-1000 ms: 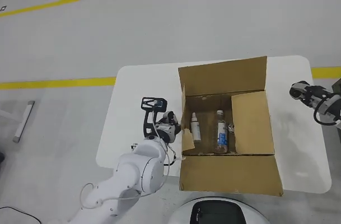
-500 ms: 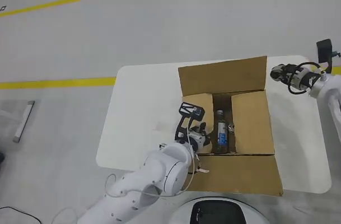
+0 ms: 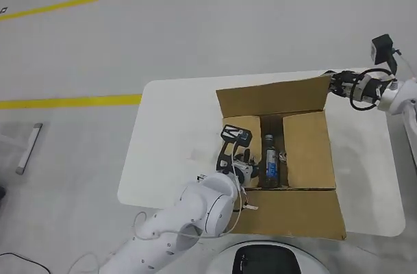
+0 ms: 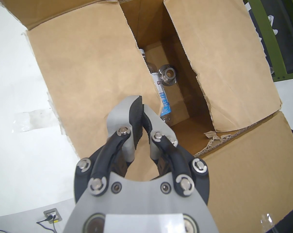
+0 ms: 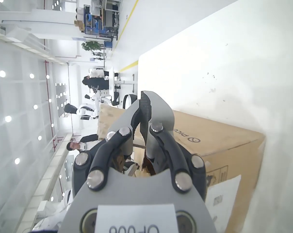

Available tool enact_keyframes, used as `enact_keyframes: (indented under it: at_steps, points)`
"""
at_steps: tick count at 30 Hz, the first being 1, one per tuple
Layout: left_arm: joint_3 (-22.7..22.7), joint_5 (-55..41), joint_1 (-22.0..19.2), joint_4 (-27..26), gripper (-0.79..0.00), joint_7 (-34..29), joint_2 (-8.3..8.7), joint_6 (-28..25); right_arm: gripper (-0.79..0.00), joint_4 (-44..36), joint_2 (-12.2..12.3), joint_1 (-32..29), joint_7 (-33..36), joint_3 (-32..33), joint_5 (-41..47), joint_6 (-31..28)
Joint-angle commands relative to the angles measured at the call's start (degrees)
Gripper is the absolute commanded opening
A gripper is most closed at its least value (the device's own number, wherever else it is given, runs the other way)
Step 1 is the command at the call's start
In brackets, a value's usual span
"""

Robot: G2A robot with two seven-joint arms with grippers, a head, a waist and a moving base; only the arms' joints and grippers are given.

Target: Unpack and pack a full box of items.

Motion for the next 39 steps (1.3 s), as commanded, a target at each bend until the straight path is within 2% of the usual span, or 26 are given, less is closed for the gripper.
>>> enact_keyframes:
  at_steps: [1,8,18,25,30,39]
  points:
    - [-1.6,-0.4,0.7,-1.2,0.0,0.3,0.05,0.3,-0.785,-1.1,0.2,-0.9,1.4,0.6,1.1,-1.4]
    - [-7.6,1.1,4.9,-7.7,0.0,-1.1,1.25,-2.7,-0.785,-5.7,1.1,-3.4,8.1,1.9,1.8,-7.7]
    - [-15.1,6.4,14.2,-14.5,0.0,-5.6,3.45,-7.7,-0.785,-14.3,2.4,-9.1,10.9,1.4,-6.6,-12.1]
    - [-20.3,10.8,22.0,-17.6,0.0,-4.9,4.42,-5.5,-0.785,-15.3,2.6,-12.4,11.2,0.4,-4.9,-16.2]
    - [-23.9,15.3,26.9,-19.0,0.0,-2.3,4.74,-1.6,-0.785,-16.2,2.7,-13.2,10.3,-1.1,-5.9,-17.5]
    - [-24.3,15.9,27.4,-19.1,0.0,-2.2,4.76,-1.3,-0.785,-18.5,2.7,-14.5,6.2,-5.0,-12.9,-17.2]
